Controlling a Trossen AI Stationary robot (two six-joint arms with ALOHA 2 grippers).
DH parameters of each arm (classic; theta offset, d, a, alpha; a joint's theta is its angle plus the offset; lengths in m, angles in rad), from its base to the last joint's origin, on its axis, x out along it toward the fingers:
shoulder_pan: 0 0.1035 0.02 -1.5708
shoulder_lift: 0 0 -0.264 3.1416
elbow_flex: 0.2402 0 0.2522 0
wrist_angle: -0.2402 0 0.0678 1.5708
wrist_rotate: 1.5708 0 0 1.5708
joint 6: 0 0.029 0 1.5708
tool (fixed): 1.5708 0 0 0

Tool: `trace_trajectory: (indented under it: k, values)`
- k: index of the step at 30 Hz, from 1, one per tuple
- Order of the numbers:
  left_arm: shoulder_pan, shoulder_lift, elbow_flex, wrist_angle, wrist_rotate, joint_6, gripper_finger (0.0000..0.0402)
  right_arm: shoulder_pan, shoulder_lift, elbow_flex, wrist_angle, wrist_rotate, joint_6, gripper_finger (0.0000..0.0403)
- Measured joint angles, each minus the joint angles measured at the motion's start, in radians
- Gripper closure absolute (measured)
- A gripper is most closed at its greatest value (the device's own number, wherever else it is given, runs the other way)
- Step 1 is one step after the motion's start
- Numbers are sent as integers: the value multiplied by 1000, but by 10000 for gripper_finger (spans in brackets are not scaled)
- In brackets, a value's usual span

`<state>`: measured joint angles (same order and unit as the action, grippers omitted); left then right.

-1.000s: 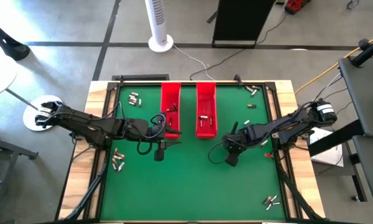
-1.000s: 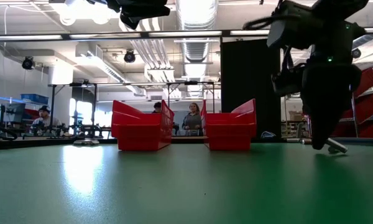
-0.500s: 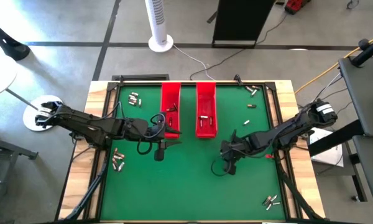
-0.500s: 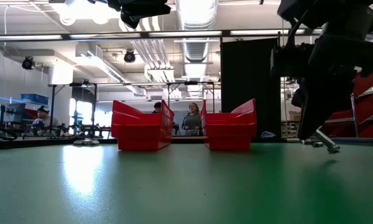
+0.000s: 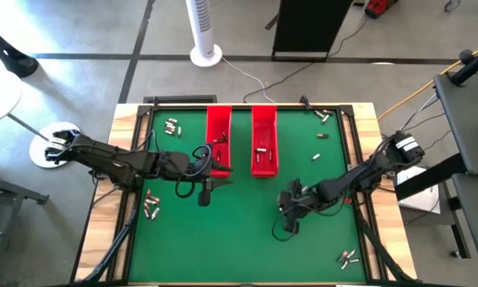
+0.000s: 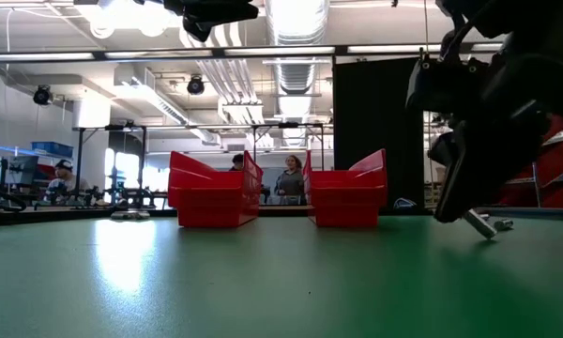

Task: Sort batteries
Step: Put the silver battery into the right red bin

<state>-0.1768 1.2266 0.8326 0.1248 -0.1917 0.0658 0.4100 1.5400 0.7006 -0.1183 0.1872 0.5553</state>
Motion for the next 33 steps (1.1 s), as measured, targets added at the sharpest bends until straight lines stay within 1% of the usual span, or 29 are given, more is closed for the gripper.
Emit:
trace_trajectory:
  k: [4, 9, 14, 20, 26, 33]
  values:
    - [0, 0, 0, 3, 0, 0, 252, 24, 60, -2, 63, 35, -35, 358]
    - [0, 0, 0, 5, 0, -4, 252, 43, 112, 0, 145, 69, -51, 361]
    - [0, 0, 0, 8, 0, -4, 252, 73, 138, 0, 183, 153, -51, 359]
    - [-1, 0, 0, 8, 0, -5, 252, 105, 143, -1, 200, 236, -43, 326]
    - [-1, 0, 0, 14, 0, -5, 252, 111, 144, -2, 205, 257, -34, 294]
    - [-1, 0, 0, 15, 0, -8, 252, 125, 96, -2, 211, 263, -52, 271]
